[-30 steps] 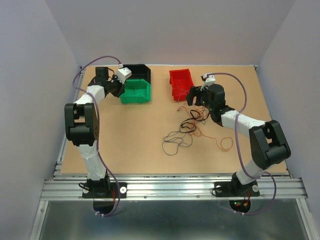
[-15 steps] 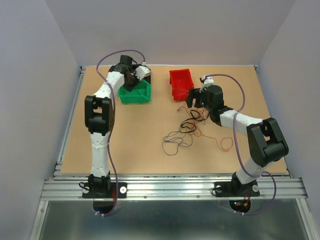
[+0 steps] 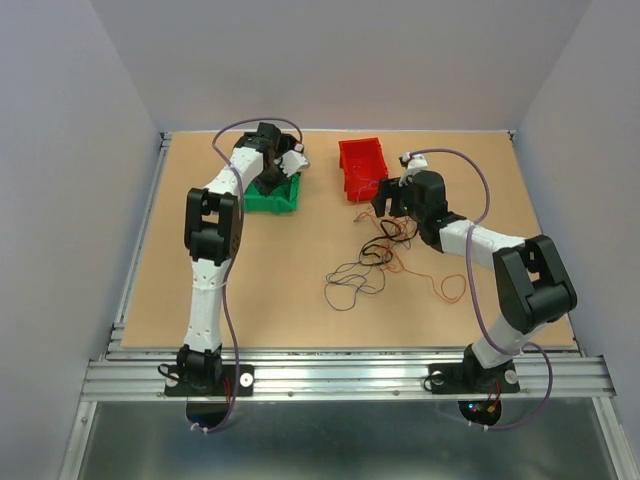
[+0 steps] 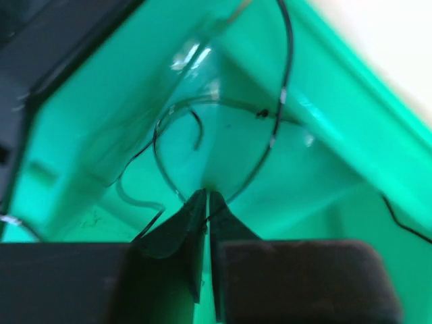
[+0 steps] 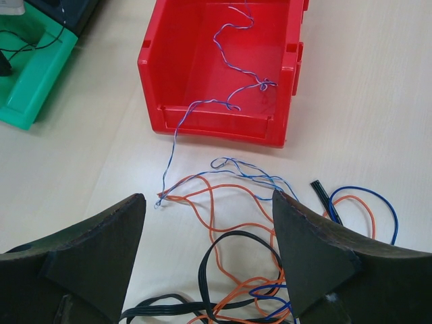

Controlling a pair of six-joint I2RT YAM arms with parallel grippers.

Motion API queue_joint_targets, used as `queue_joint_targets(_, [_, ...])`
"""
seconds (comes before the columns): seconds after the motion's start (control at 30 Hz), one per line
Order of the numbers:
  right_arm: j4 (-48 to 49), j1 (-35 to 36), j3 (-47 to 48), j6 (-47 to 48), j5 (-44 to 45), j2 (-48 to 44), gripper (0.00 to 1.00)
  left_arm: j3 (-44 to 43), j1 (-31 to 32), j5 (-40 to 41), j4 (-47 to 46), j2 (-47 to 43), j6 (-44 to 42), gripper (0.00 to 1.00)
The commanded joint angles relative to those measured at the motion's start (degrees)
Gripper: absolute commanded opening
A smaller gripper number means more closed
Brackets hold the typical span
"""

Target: Untangle the cables

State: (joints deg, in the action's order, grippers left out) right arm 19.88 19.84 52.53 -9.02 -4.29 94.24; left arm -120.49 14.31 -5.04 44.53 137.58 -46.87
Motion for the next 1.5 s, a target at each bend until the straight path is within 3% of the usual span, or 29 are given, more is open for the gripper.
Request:
queue_joint_targets(0.0, [1.1,-0.2,2.8,0.8,0.8,0.7,0.80,0.3,-1.0,0.4,-0.1,-3.8,0.5,0.27])
queue_joint_targets(0.17, [1.1,-0.2,2.7,0.7,0.6,0.6,0.80,1.0,-1.6,-2.1,-3.2,-12.1,2.0,0.43])
queue_joint_targets(0.4, [1.6,-0.1,2.8,0.3,-1.2,0.6,0.80,0.9,-1.6,-0.1,-0.3,-16.1,2.7,0.46])
queue_joint_targets(0.63, [8.0,0.3,3.5,-2.0,-15.3,2.6,0.80,7.3,-1.6,2.1,-2.6,-20.6,3.1,0.46])
queue_joint_targets(0.9, [12.4,4.8,14.2,-7.0,-18.3,13.8,0.80,14.0,-1.6,-0.1,-13.8,-26.1,6.3,0.57])
queue_joint_targets(1.13, [12.6,6.3,15.7,-7.0,-15.3,16.1,0.80,11.4,-2.2,-1.8,-23.3,-21.7,12.0,0.64])
queue_joint_targets(1.3, [12.6,6.4,14.4,-6.2,-13.1,15.3,0.80,0.0,-2.2,-2.0,-19.3,-12.4,15.0,0.69])
queue_joint_targets(1.47, [12.6,6.4,13.1,-5.7,-11.7,14.0,0.80,-3.2,-2.1,-2.9,-18.2,-8.2,16.3,0.72])
